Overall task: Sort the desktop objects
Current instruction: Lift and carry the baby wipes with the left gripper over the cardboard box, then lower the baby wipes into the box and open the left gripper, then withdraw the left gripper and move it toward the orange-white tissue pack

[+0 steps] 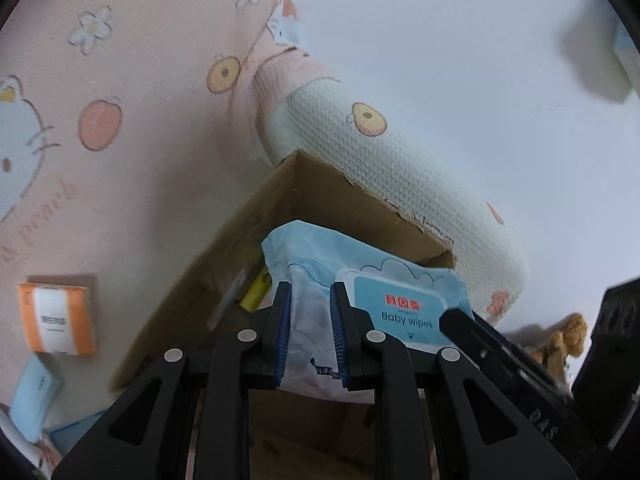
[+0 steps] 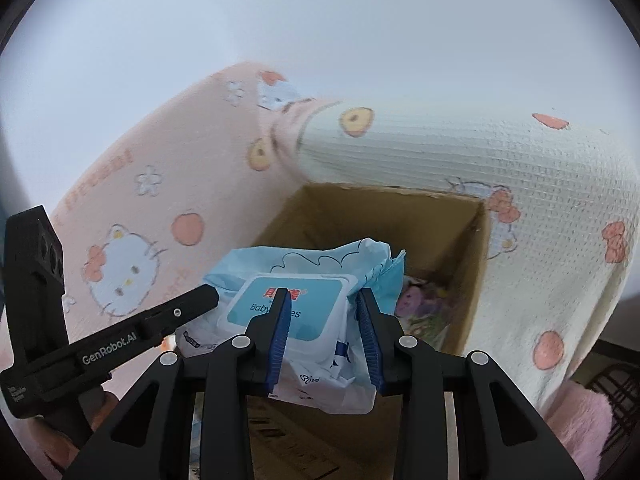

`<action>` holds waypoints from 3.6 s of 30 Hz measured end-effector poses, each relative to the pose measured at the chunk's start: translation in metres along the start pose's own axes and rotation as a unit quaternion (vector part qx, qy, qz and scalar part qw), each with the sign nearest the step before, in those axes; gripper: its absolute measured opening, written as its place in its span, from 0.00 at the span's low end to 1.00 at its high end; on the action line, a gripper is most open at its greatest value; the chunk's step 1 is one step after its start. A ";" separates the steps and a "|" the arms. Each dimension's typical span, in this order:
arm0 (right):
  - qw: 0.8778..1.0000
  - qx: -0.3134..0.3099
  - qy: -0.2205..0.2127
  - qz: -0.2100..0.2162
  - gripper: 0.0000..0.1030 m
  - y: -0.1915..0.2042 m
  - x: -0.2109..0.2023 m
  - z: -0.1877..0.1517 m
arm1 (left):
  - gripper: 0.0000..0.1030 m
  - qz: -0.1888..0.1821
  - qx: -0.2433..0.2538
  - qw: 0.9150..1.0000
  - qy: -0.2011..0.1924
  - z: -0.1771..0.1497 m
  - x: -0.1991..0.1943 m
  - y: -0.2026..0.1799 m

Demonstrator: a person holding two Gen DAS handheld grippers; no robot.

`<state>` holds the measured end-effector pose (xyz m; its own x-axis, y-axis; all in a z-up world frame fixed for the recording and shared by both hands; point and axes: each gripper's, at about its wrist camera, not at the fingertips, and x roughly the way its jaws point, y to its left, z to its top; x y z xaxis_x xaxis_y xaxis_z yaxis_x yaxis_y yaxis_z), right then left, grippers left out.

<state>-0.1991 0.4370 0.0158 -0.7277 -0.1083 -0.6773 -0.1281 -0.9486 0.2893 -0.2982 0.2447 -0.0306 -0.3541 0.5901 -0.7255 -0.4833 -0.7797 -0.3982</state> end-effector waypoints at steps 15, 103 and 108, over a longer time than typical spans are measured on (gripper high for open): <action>0.992 -0.034 0.100 -0.071 0.32 -0.035 0.099 0.038 | 0.29 0.059 0.014 0.996 0.072 0.041 0.104 -0.013; 0.968 0.076 0.238 -0.038 0.57 -0.024 0.056 0.008 | 0.55 0.160 0.048 0.980 0.106 -0.001 0.000 -0.003; 0.981 0.034 0.193 -0.011 0.64 0.016 0.026 -0.002 | 0.56 0.173 0.040 0.981 0.072 -0.029 -0.029 0.006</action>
<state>-0.2188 0.4186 0.0012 -0.4165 -0.2045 -0.8858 -0.1960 -0.9313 0.3071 -0.2675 0.2167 -0.0283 -0.3941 0.2518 -0.8839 -0.4168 -0.9061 -0.0723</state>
